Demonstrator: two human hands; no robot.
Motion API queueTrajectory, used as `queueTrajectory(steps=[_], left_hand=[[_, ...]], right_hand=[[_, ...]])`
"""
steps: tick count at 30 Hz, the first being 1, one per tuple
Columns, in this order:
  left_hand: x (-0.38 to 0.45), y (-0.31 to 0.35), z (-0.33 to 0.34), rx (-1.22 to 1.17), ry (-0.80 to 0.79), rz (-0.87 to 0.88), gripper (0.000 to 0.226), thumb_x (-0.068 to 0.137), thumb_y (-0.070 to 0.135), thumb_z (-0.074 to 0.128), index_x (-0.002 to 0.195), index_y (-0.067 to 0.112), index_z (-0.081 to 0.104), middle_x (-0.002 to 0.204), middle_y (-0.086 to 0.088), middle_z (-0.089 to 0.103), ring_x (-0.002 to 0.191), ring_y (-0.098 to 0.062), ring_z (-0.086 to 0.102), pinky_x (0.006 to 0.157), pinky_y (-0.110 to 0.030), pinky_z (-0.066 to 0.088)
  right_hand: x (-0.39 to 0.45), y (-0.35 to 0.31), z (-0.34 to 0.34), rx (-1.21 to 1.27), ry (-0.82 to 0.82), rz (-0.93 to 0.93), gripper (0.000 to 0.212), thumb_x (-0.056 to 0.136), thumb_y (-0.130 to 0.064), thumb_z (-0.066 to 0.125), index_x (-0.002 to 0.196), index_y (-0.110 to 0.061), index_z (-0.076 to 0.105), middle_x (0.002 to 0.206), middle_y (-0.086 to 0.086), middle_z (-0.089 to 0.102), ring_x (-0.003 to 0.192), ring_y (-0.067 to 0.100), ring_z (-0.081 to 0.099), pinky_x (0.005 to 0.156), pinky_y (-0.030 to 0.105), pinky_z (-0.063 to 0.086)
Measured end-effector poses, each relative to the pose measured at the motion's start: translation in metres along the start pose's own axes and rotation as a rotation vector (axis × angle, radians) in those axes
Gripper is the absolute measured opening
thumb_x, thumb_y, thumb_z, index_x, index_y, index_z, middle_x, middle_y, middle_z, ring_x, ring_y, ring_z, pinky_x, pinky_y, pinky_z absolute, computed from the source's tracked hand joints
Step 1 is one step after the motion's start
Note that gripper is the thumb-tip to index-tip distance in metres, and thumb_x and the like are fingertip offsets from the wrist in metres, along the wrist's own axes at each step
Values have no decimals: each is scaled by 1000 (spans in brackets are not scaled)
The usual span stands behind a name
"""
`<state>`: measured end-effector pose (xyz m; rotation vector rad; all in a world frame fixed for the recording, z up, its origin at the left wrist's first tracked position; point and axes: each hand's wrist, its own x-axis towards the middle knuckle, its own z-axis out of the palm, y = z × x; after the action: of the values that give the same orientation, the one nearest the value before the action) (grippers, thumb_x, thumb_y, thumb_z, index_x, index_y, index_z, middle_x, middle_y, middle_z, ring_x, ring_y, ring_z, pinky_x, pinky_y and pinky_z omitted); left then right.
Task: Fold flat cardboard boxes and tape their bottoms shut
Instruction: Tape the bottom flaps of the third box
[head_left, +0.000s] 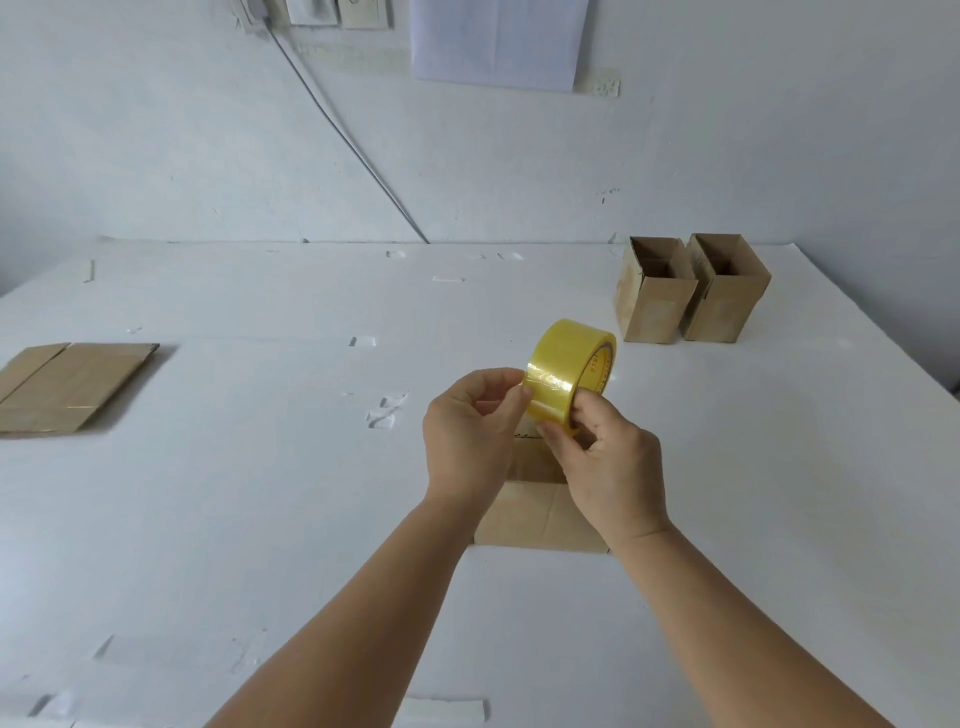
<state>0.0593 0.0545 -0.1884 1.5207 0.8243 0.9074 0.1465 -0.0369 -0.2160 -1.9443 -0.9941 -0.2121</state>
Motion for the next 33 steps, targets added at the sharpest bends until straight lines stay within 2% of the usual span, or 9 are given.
queueTrajectory(steps=[3,7,10,13,19,23,28,30,33], left_hand=[[3,1,-1,33,6,12,14,81,19,73,72,30,70,70,6,72,71,-15,68,76,-42,58],[6,1,-4,112,-15,41,16,83,22,71,69,30,68,67,10,70,67,-15,67,73,-43,57],[5,0,-4,216,-38,142,20,87,21,64,71,33,64,68,11,67,68,-8,65,71,-31,56],[6,0,-3,366,-64,261,18,90,13,56,76,24,57,77,8,63,74,-4,57,66,-12,42],[-5,7,1,386,-143,341,13,91,10,50,82,15,58,92,3,59,83,0,55,73,-7,41],[-1,10,-7,137,-91,75,6,91,19,56,87,21,59,95,3,66,88,-10,66,83,-36,55],[4,-3,-17,126,-93,-79,33,86,19,64,119,23,60,100,10,65,77,-3,65,62,-11,49],[5,-3,-15,94,-134,-81,29,85,16,65,113,23,66,90,11,69,69,3,64,61,-11,50],[6,-2,-12,101,-157,-53,19,83,16,67,87,33,74,78,11,73,75,-2,67,76,-26,56]], right_hand=[[-1,0,0,11,-1,7,19,82,-29,71,91,-12,67,75,3,71,67,25,65,62,40,53],[-3,1,0,7,-2,-2,20,82,-29,71,91,-11,67,74,4,70,65,25,64,61,40,53],[-2,-1,0,-14,0,-9,20,82,-28,72,88,-10,66,71,4,69,62,26,62,59,40,52],[-3,-5,-1,-52,11,-24,20,80,-25,74,85,-7,66,64,4,64,56,27,58,55,39,51],[4,-9,-2,-78,21,30,26,84,-28,67,73,-8,56,54,4,53,53,32,50,53,39,46],[8,-11,-1,-71,9,2,29,83,-30,67,70,-10,51,52,4,52,52,33,47,52,36,44],[4,-9,3,-70,22,21,22,82,-26,69,76,-8,58,63,6,63,62,35,54,59,41,50],[4,-9,3,-73,14,20,21,82,-26,69,77,-8,59,65,6,64,63,34,55,59,42,50],[2,-8,4,-68,22,27,19,82,-27,69,81,-8,63,70,6,66,68,33,58,62,42,50]])
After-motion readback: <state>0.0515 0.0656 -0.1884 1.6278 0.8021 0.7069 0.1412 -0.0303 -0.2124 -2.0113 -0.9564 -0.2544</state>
